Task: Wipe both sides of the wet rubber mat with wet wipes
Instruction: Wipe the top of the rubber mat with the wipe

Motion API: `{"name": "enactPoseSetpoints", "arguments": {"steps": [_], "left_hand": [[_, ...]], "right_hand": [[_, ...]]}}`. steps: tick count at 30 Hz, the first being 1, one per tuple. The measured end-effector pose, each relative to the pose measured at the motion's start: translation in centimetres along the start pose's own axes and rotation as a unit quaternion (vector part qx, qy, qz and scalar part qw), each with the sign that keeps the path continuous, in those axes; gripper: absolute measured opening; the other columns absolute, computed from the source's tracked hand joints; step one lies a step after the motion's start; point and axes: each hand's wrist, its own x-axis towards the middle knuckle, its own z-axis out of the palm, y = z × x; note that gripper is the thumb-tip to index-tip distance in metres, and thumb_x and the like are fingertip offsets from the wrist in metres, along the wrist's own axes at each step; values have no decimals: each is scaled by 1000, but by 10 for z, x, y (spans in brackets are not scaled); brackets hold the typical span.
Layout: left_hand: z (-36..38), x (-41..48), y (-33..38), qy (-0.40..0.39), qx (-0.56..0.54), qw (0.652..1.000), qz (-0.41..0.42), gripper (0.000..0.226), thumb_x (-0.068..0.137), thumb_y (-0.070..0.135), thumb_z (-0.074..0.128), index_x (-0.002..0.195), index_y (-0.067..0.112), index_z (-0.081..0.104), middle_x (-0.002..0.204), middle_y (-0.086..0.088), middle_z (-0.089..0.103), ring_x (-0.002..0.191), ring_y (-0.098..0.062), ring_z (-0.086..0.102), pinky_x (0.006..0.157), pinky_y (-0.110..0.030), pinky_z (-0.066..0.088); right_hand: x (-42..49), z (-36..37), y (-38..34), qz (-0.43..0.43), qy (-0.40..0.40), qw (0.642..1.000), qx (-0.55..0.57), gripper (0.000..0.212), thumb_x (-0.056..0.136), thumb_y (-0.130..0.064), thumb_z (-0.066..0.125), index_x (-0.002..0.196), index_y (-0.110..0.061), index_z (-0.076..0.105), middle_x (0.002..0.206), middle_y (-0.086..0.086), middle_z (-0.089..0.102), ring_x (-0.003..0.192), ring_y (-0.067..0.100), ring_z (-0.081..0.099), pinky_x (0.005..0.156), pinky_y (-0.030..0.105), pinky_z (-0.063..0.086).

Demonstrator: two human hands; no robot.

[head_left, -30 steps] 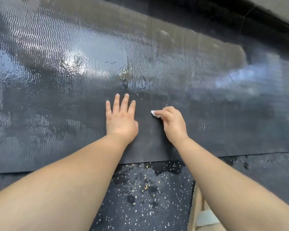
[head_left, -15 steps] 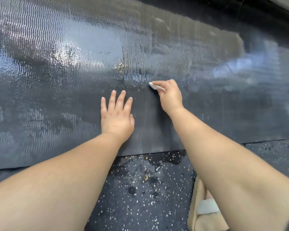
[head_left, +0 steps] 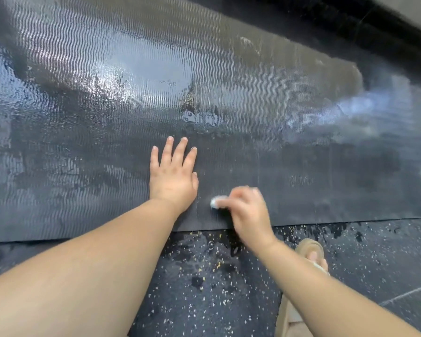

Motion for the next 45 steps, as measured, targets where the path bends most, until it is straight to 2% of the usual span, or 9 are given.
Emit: {"name": "enactPoseSetpoints", "arguments": {"steps": [7, 10, 16, 21, 24, 29, 33, 39, 45], "left_hand": [[0, 1, -9, 28, -3, 999, -23, 58, 97, 39, 29, 151, 25, 12, 159, 3, 3, 145, -23, -7, 114, -47, -9], [-1, 4, -9, 31, -13, 999, -33, 58, 97, 38, 29, 151, 25, 14, 159, 4, 4, 145, -22, -6, 114, -47, -10], [1, 4, -13, 44, -26, 998, -29, 55, 96, 36, 33, 149, 25, 23, 158, 4, 11, 146, -21, 0, 113, -45, -10], [1, 4, -16, 55, -34, 998, -26, 55, 94, 36, 35, 147, 24, 30, 157, 3, 20, 146, -22, 6, 113, -45, -6], [2, 4, -16, 64, -40, 997, -28, 54, 93, 35, 38, 146, 23, 34, 156, 2, 23, 145, -22, 10, 113, -45, -5], [-5, 9, -10, 89, -75, 992, -47, 49, 91, 30, 46, 140, 22, 45, 150, 1, 35, 142, -24, 22, 113, -47, 3], [-17, 37, -11, 116, -86, 988, -57, 51, 92, 30, 45, 142, 22, 41, 152, 0, 31, 143, -25, 17, 114, -48, -1], [-28, 90, -14, 120, -84, 985, -97, 52, 94, 33, 38, 145, 23, 32, 156, 1, 19, 145, -25, 5, 114, -48, -5], [-31, 125, -7, 137, -117, 962, -205, 52, 95, 34, 38, 146, 27, 30, 158, 2, 14, 145, -25, 2, 115, -48, -5]], "right_hand": [[154, 6, 15, 215, 105, 968, 72, 27, 92, -2, 50, 109, -13, 68, 107, 13, 54, 100, 25, 56, 86, 15, 35], [131, 23, -5, 166, 105, 980, 42, 26, 89, 2, 52, 103, -10, 71, 99, 14, 58, 94, 31, 58, 91, 28, 40], [-14, 36, -29, 4, 22, 1000, 7, 40, 75, 0, 70, 103, -29, 64, 80, 1, 60, 73, 22, 52, 66, 33, 44], [35, 22, -10, -96, 35, 995, -5, 24, 89, -18, 54, 81, -29, 74, 80, 0, 64, 70, 26, 58, 66, 34, 47], [119, 19, -1, -28, 60, 998, 14, 17, 83, -13, 61, 80, -20, 76, 82, 7, 61, 75, 31, 59, 69, 32, 45], [201, 22, 5, 125, 117, 985, 17, 14, 88, -14, 59, 90, -16, 73, 89, -3, 51, 92, 28, 55, 71, 23, 32], [144, 24, -8, 48, 103, 993, 10, 14, 84, -4, 62, 88, -13, 73, 89, 11, 60, 79, 32, 57, 72, 27, 39], [45, 23, -8, -11, -5, 1000, 2, 31, 69, 7, 74, 86, -18, 73, 80, 2, 57, 67, 24, 53, 59, 25, 46], [134, 8, 10, -68, -9, 998, 4, 27, 70, 9, 69, 82, -15, 75, 78, 10, 59, 66, 30, 56, 60, 28, 48]]}}
